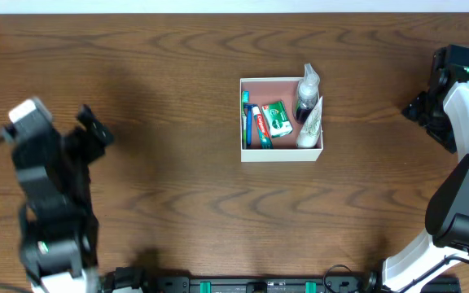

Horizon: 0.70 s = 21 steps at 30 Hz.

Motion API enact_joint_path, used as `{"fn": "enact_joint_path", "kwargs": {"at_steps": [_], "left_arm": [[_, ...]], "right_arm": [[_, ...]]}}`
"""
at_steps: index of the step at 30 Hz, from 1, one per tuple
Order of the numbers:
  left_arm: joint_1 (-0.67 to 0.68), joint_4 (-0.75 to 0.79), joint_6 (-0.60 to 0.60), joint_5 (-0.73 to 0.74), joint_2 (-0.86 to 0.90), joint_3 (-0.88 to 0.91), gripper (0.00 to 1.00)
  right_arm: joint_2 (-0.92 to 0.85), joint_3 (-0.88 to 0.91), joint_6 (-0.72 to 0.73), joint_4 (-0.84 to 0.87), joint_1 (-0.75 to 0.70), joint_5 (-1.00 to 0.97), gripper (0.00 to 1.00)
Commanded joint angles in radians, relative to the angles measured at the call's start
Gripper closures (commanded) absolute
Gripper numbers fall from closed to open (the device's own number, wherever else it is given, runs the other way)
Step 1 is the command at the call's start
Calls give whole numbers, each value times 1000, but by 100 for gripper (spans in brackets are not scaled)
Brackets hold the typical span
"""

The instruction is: Pack container

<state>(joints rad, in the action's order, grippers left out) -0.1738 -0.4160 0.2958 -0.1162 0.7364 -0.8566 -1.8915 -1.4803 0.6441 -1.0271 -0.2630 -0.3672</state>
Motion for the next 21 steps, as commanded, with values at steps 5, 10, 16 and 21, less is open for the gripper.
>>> {"fn": "enact_joint_path", "kwargs": {"at_steps": [5, 10, 16, 21], "left_arm": [[1, 141, 130, 42, -311, 275, 2], [5, 306, 129, 41, -481, 465, 2], [47, 536, 183, -17, -568, 652, 2], [83, 635, 300, -97, -573, 740, 2]], "right_arm": [[-7, 3, 13, -1, -4, -9, 1], [-7, 3, 13, -1, -4, -9, 1], [-7, 3, 13, -1, -4, -9, 1], [-7, 3, 13, -1, -4, -9, 1]]}}
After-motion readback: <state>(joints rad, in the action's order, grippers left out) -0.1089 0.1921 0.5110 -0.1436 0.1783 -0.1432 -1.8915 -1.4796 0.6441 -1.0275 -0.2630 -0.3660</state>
